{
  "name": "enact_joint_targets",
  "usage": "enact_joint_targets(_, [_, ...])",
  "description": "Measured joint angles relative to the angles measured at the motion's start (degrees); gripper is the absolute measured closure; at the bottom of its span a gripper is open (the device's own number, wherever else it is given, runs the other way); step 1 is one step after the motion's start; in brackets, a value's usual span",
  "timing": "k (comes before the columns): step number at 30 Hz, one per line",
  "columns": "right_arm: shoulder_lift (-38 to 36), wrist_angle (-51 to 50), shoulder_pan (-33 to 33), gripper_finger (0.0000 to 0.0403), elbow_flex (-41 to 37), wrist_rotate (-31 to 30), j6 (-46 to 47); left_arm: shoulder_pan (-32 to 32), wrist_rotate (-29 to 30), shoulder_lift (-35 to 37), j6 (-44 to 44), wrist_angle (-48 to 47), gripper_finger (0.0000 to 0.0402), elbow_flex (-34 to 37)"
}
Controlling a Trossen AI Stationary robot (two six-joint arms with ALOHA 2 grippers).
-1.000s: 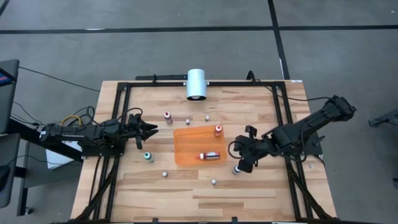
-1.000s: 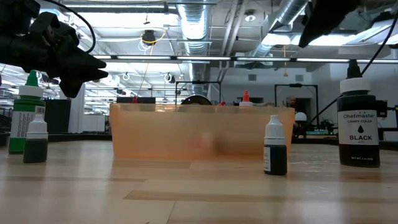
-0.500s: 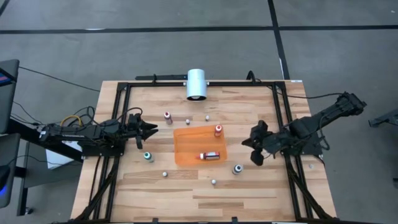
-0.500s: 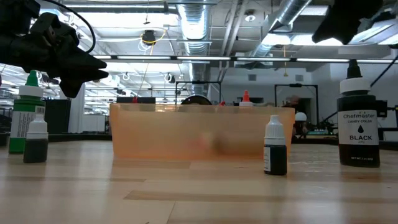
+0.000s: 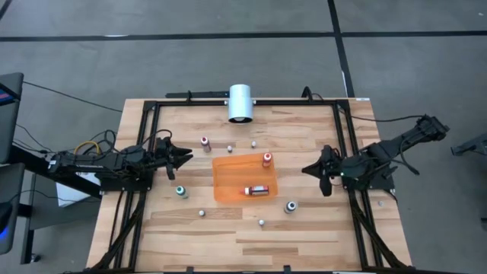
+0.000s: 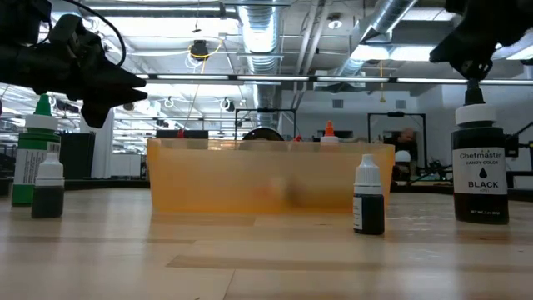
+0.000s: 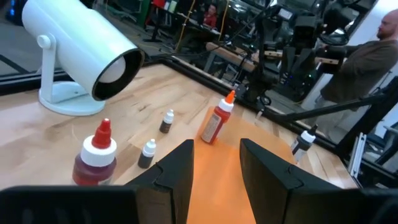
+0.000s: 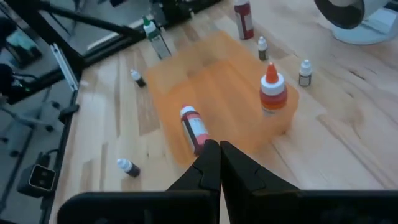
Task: Pick & Place food coloring
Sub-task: Put the large red food coloring bottle into the orange container
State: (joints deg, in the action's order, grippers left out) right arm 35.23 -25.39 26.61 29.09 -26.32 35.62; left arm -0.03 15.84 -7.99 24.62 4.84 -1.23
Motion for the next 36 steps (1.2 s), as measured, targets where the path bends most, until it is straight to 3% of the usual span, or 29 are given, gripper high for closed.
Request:
enact_joint_targets(7, [-9.12,6.31,-0.11,0.0403,-7.49,-2.78,0.0,0.02,0.07,-0.27,0.82,0.4,0.028,-1.76])
enact_joint_targets(14, [-17.37,9.71,-0.07,0.0403,-12.91,-4.27,-0.02,0.02,2.62,-5.02,-2.95,-5.77,0.028,-9.42])
enact_joint_targets(25, [-26.21,14.21,-0.07,0.0403,-18.84,-6.65,-0.7,0.02,7.85,-23.3,-4.6,-18.79,0.028,-24.47])
enact_joint_targets(36, [-27.9,14.78,-0.07,0.0403,-19.7,-6.8,-1.03,2.33,9.06,-43.5,-11.54,-22.48,0.028,-38.96])
